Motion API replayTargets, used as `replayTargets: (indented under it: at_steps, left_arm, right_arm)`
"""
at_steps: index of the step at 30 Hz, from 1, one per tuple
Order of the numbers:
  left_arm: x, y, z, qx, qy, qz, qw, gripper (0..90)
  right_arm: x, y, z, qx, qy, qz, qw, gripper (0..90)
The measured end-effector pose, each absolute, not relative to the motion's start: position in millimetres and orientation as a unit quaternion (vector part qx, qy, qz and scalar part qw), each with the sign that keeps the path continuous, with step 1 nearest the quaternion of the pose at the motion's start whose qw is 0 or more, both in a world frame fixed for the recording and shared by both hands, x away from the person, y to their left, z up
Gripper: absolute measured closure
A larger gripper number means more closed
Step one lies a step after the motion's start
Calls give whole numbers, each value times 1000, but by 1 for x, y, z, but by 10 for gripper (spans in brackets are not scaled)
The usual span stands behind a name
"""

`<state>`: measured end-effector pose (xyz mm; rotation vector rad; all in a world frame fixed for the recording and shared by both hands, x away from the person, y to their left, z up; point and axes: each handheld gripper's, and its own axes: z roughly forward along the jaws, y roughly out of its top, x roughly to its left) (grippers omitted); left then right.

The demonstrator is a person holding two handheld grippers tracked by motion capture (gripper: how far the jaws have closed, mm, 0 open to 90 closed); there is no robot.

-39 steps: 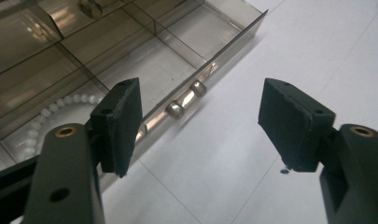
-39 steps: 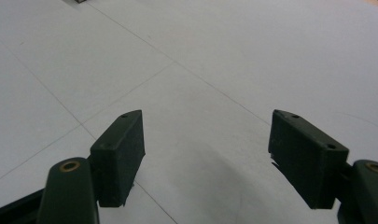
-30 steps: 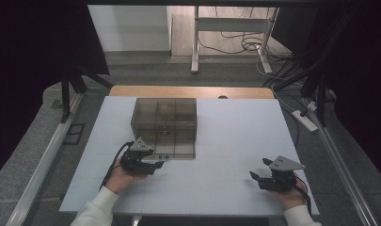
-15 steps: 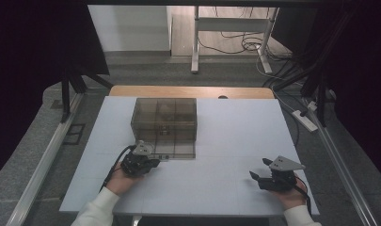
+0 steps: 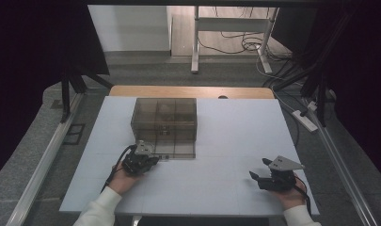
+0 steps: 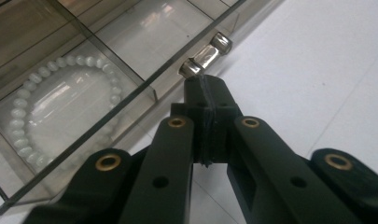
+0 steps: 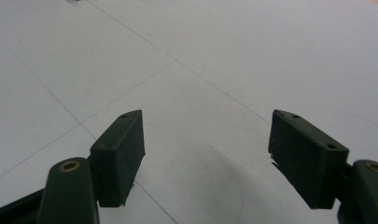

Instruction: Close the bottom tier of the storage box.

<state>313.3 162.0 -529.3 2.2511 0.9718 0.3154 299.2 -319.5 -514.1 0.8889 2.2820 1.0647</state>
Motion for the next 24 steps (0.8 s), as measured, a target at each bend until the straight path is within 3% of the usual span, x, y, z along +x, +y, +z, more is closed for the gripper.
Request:
replayTargets:
  at_steps: [24]
  left_arm:
    - [323,161,-534,853,385,128,329,889]
  right_arm:
    - [300,-320,-514,324,831,388,234,266]
